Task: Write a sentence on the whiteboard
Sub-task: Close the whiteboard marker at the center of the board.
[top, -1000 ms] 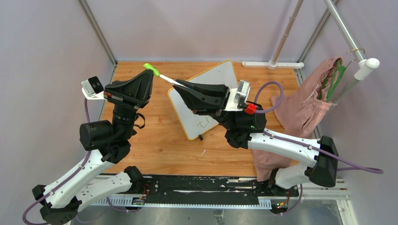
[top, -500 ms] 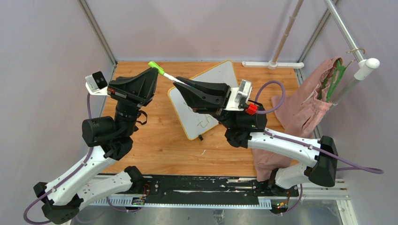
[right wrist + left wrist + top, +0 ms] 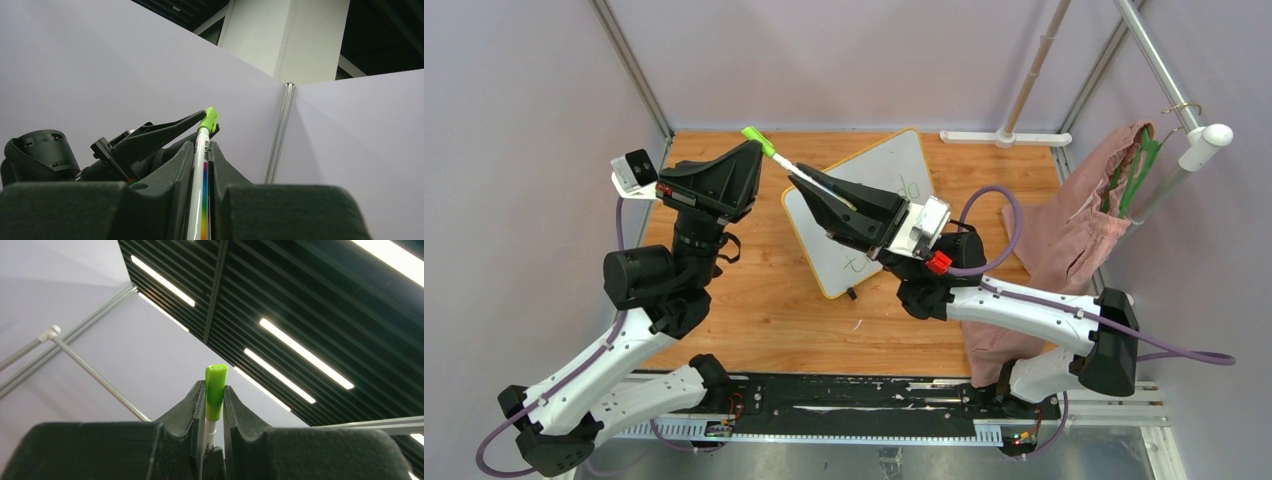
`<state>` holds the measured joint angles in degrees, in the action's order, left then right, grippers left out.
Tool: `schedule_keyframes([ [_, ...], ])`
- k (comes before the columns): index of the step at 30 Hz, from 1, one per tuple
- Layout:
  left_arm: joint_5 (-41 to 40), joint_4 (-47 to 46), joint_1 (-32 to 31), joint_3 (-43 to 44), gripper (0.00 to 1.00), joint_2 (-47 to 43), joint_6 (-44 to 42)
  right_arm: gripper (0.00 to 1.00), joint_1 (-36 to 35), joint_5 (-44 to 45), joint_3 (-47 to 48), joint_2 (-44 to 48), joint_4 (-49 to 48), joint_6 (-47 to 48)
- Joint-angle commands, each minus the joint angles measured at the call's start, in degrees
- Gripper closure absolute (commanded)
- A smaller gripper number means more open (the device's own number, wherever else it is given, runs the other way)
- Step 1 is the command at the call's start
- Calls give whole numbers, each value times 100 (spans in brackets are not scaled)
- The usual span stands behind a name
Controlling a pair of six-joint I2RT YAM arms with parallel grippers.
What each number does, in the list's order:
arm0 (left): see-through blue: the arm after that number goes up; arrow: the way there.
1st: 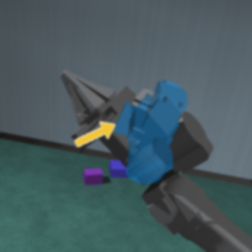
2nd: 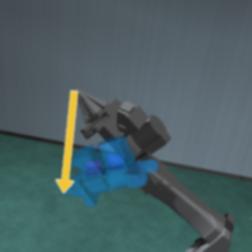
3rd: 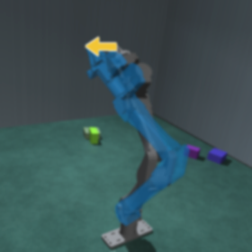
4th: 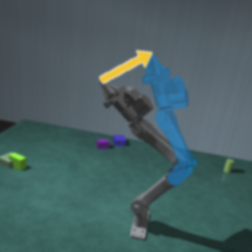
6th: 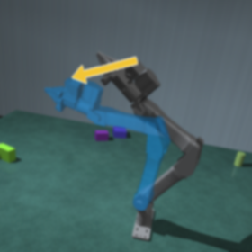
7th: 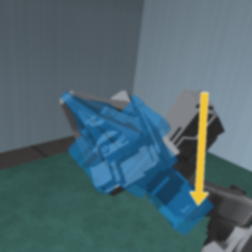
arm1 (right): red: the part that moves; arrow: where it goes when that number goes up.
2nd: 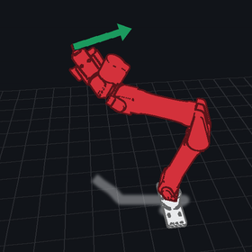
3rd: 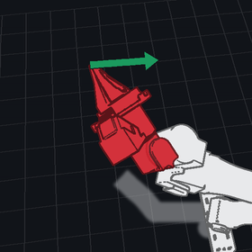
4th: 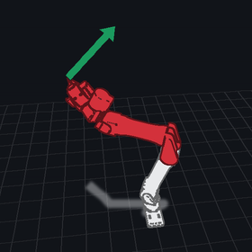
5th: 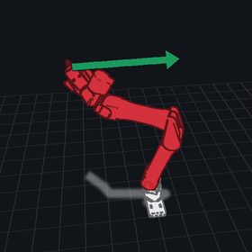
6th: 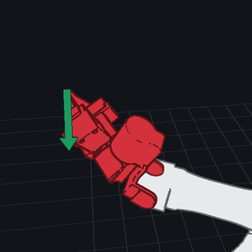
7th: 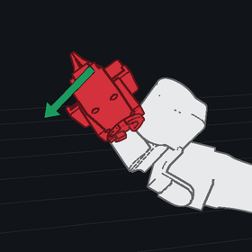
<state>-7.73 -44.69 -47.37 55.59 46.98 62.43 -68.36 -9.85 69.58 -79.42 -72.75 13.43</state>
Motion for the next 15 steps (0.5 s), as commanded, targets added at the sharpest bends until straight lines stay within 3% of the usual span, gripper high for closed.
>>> schedule_keyframes([
  [1, 544, 153, -50, -90, 100, 120, 143, 100, -211, 176, 91, -245, 253, 919],
  [6, 520, 147, -49, -177, 100, 136, 174, 100, -333, 227, 81, -289, 204, 1428],
  [15, 496, 109, -50, -293, 100, 115, 181, 100, -337, 489, -24, -220, -168, 898],
])
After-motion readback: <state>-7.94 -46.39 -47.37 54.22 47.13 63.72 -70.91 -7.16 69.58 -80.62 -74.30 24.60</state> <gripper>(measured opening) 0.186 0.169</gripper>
